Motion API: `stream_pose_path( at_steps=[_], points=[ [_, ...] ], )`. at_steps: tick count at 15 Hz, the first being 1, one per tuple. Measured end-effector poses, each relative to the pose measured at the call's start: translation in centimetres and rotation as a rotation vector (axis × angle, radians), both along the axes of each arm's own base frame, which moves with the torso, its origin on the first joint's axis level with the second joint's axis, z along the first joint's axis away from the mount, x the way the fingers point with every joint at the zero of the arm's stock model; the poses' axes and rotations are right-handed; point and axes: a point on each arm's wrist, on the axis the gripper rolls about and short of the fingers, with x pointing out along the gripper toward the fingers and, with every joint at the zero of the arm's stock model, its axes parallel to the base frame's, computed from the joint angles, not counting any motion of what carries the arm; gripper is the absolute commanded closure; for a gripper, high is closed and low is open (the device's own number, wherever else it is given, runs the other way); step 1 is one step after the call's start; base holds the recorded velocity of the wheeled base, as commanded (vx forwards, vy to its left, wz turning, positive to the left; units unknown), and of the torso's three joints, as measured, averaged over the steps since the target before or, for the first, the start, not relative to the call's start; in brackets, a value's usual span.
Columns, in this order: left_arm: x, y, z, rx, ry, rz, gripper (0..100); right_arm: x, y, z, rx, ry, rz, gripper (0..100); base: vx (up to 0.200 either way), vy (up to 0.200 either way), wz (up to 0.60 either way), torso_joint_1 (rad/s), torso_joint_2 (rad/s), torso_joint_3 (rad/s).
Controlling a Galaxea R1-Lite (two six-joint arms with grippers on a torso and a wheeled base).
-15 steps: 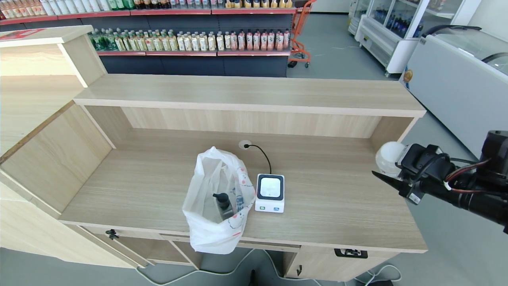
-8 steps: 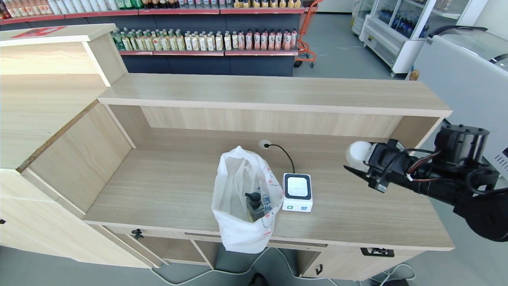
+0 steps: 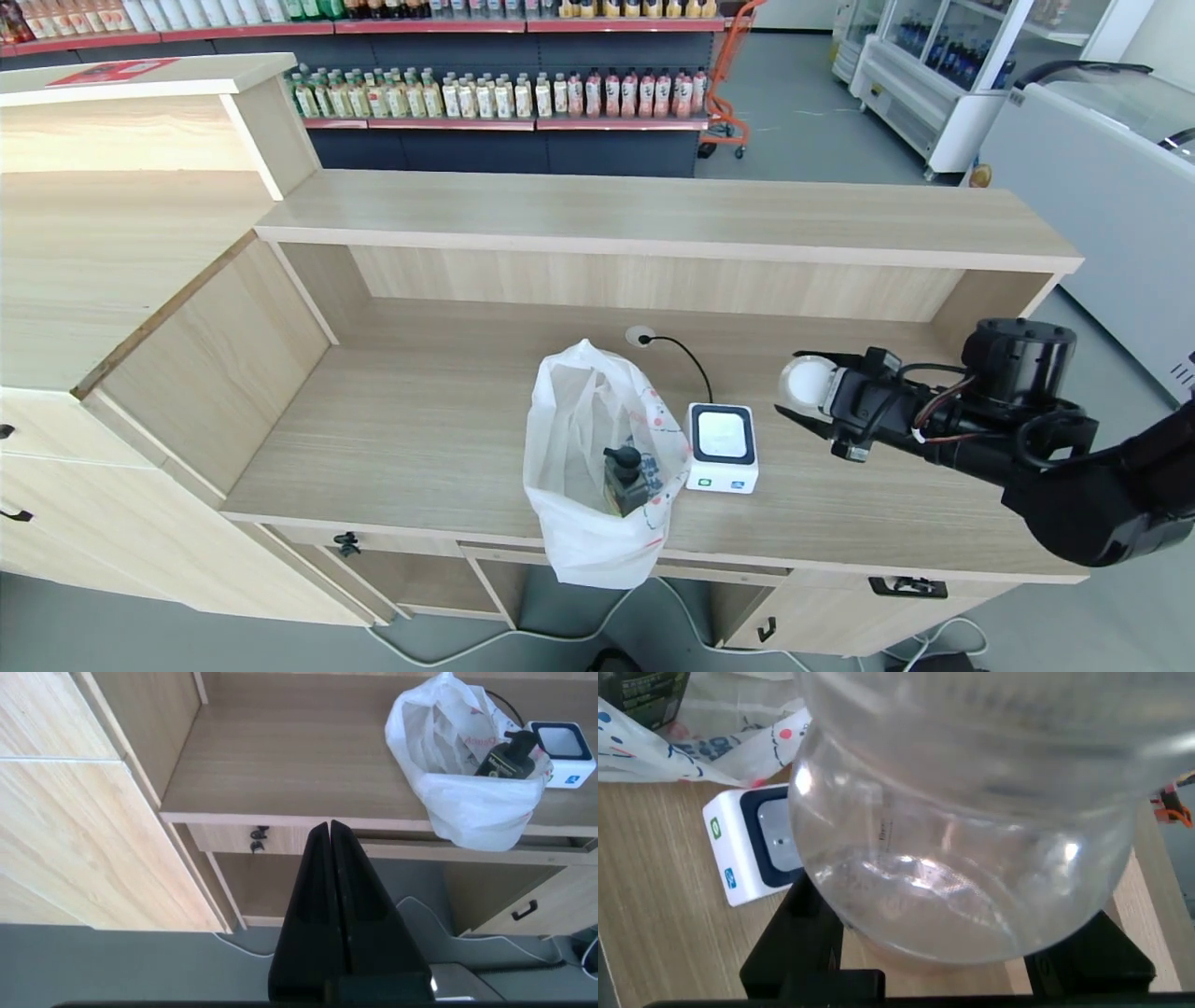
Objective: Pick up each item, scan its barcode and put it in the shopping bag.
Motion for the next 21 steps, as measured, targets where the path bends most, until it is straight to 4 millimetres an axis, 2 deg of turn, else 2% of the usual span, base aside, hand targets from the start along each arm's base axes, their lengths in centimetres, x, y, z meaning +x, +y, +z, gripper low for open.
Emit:
stream_pose_path(
  at_steps=[9,14,21],
  points=[
    [0.0,0.0,0.0,0.000,0.000,0.000,100,2.8,0.7,-2.4,0.026,-0.014,0.150,100,0.000,0.000,0.00,0.000,0.00,0.000],
    [0.0,0.0,0.0,0.000,0.000,0.001,100,3.6,0.9,-3.3,0.032,0.004,0.203,100,0.000,0.000,0.00,0.000,0.00,0.000],
    [0.0,0.0,0.0,0.000,0.000,0.000,100,5.0,-0.5,-3.8,0.051,0.000,0.274,100,0.000,0.000,0.00,0.000,0.00,0.000]
  ],
)
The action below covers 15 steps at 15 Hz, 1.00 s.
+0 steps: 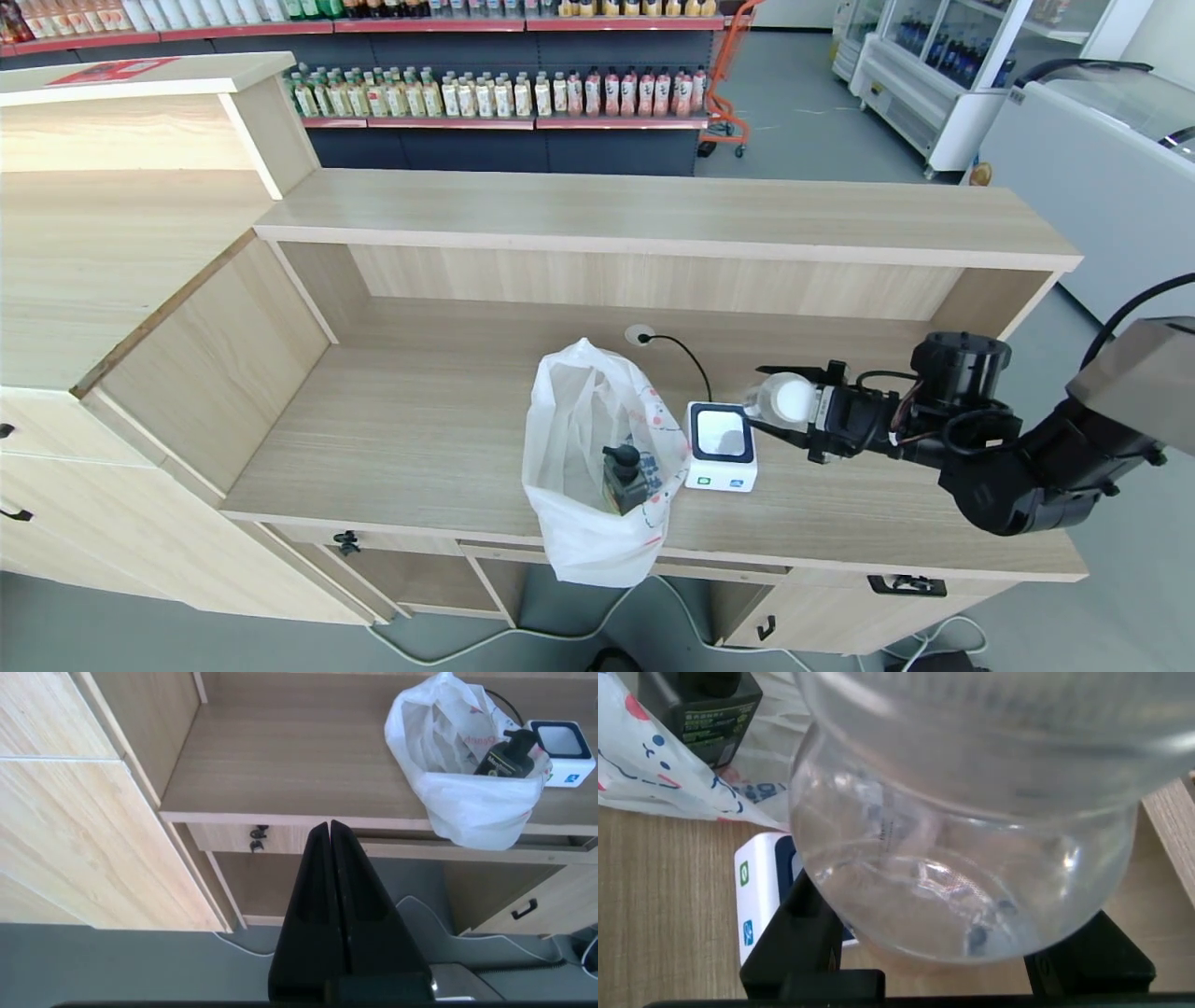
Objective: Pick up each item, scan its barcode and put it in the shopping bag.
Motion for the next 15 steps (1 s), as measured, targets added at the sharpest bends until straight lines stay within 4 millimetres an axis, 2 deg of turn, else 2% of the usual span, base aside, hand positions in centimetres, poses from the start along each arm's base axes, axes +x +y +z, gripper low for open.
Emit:
stream_pose_path(
  at_steps=[8,15],
  points=[
    [0.0,0.0,0.0,0.000,0.000,0.000,100,1.4,-1.5,-1.3,0.015,0.010,0.056,100,0.000,0.000,0.00,0.000,0.00,0.000],
    [0.0,0.0,0.0,0.000,0.000,0.000,100,2.9,-0.9,-2.1,0.023,0.000,0.109,100,0.000,0.000,0.00,0.000,0.00,0.000]
  ],
)
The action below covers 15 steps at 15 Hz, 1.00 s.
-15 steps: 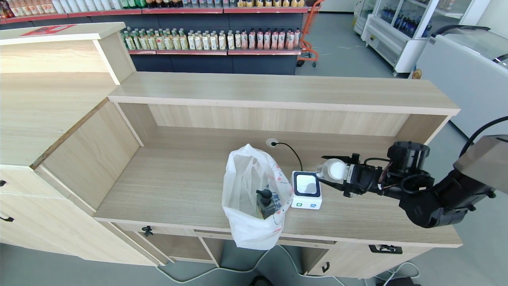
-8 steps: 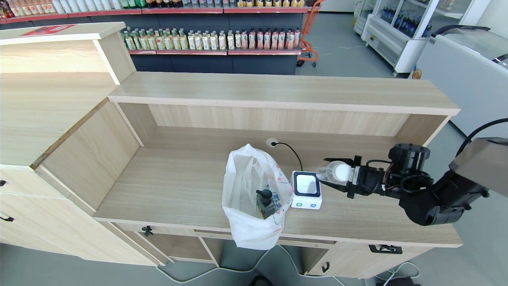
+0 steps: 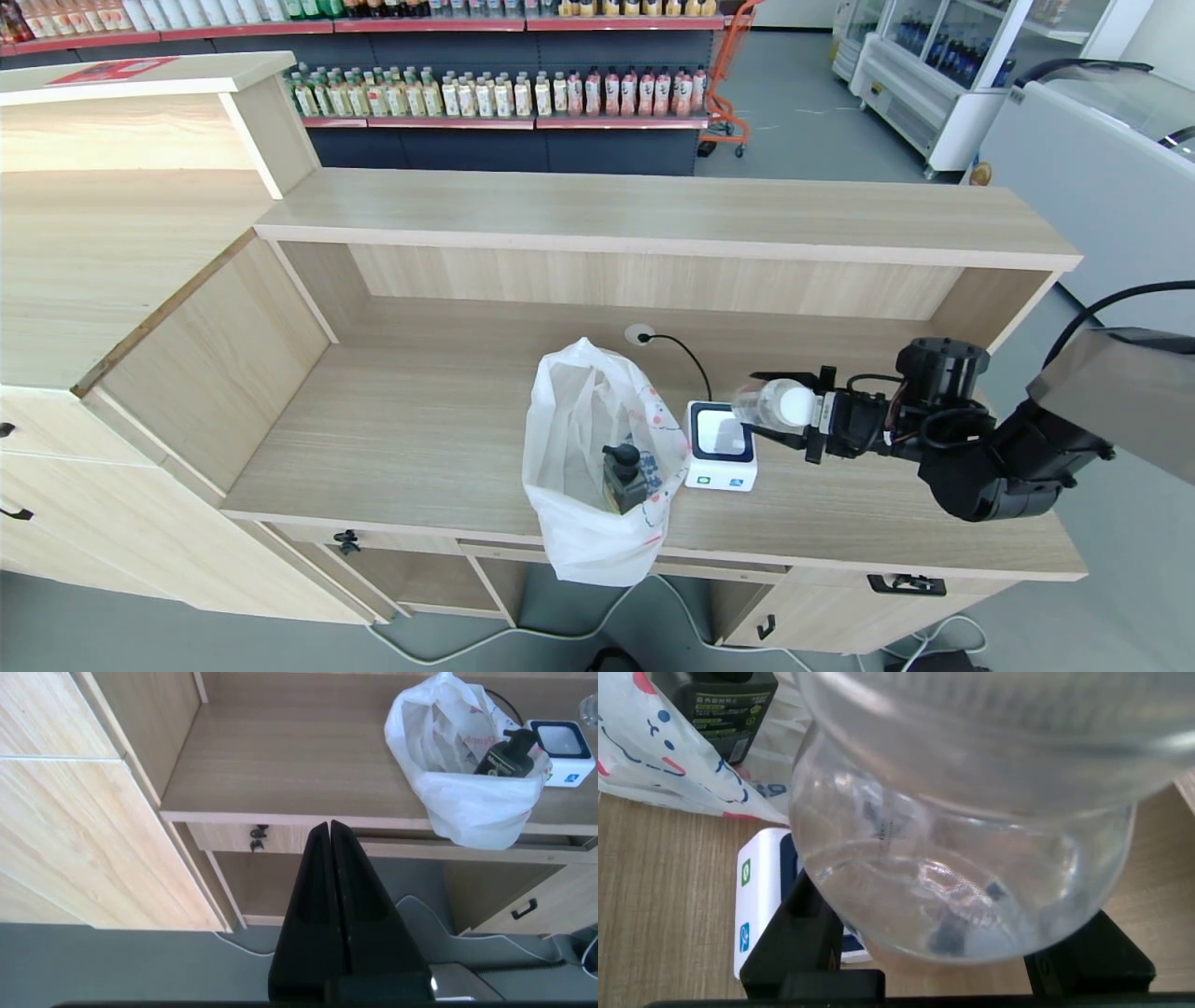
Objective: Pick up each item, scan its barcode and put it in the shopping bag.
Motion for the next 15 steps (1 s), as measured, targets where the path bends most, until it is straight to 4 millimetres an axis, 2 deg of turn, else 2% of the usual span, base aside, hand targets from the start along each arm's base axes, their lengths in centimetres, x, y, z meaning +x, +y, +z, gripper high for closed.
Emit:
stream_pose_path(
  at_steps=[15],
  points=[
    [0.0,0.0,0.0,0.000,0.000,0.000,100,1.6,2.0,-1.6,0.005,0.001,0.056,100,0.000,0.000,0.00,0.000,0.00,0.000]
  ],
)
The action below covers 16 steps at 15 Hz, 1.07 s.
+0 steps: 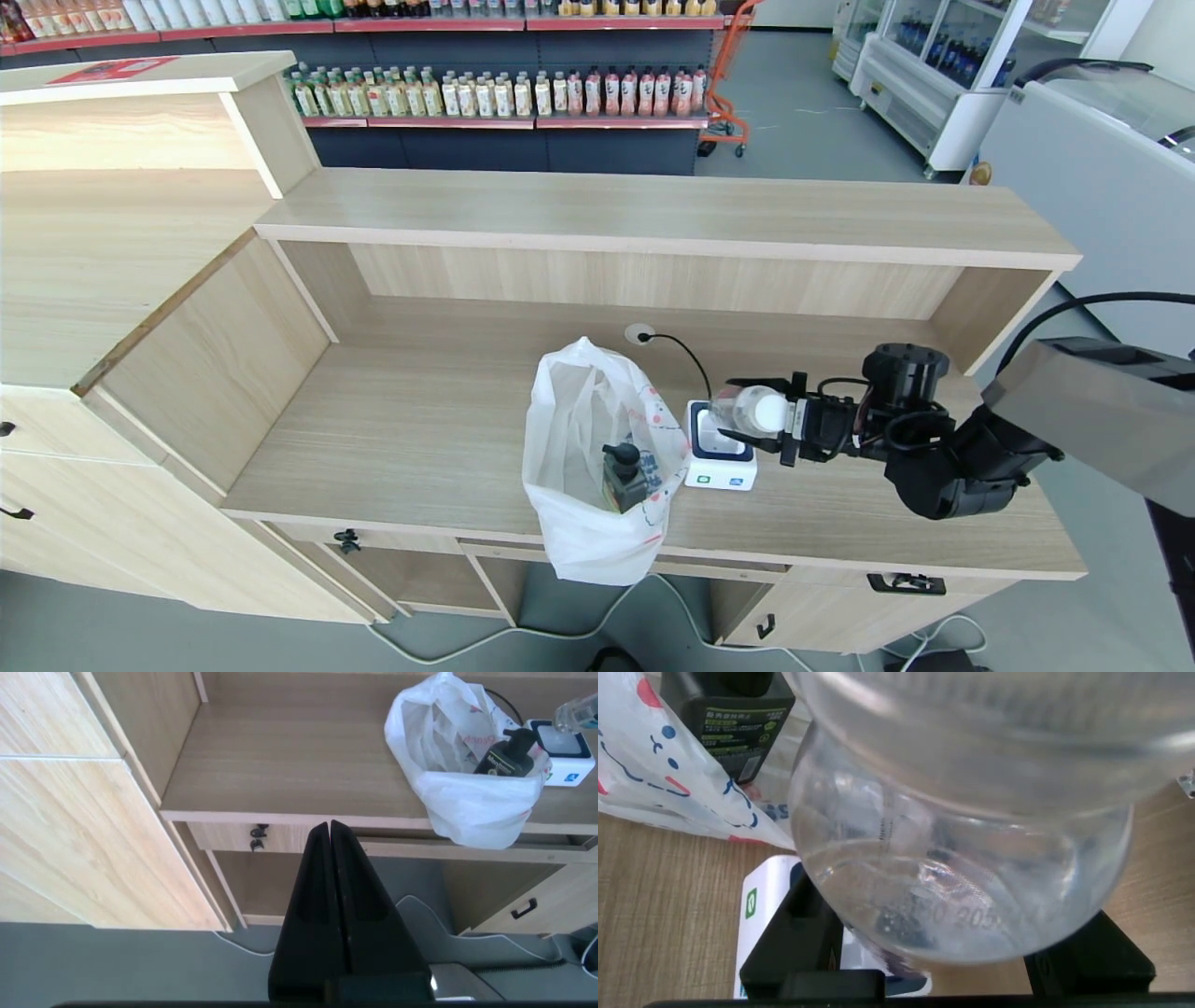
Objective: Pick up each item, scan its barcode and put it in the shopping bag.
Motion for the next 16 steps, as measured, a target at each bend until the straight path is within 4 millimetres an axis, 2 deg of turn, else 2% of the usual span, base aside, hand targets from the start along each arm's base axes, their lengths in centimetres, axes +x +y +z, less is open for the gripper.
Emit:
stream_pose_path(
  at_steps=[11,13,16],
  points=[
    [0.0,0.0,0.0,0.000,0.000,0.000,100,1.0,0.3,-0.8,0.002,-0.003,0.004,100,0.000,0.000,0.00,0.000,0.00,0.000],
    [0.0,0.0,0.0,0.000,0.000,0.000,100,0.9,0.1,-0.4,0.010,0.006,-0.005,100,0.000,0.000,0.00,0.000,0.00,0.000],
    [0.0,0.0,0.0,0.000,0.000,0.000,100,0.4,-0.6,1.8,0.058,0.038,-0.043,100,0.000,0.000,0.00,0.000,0.00,0.000]
  ],
)
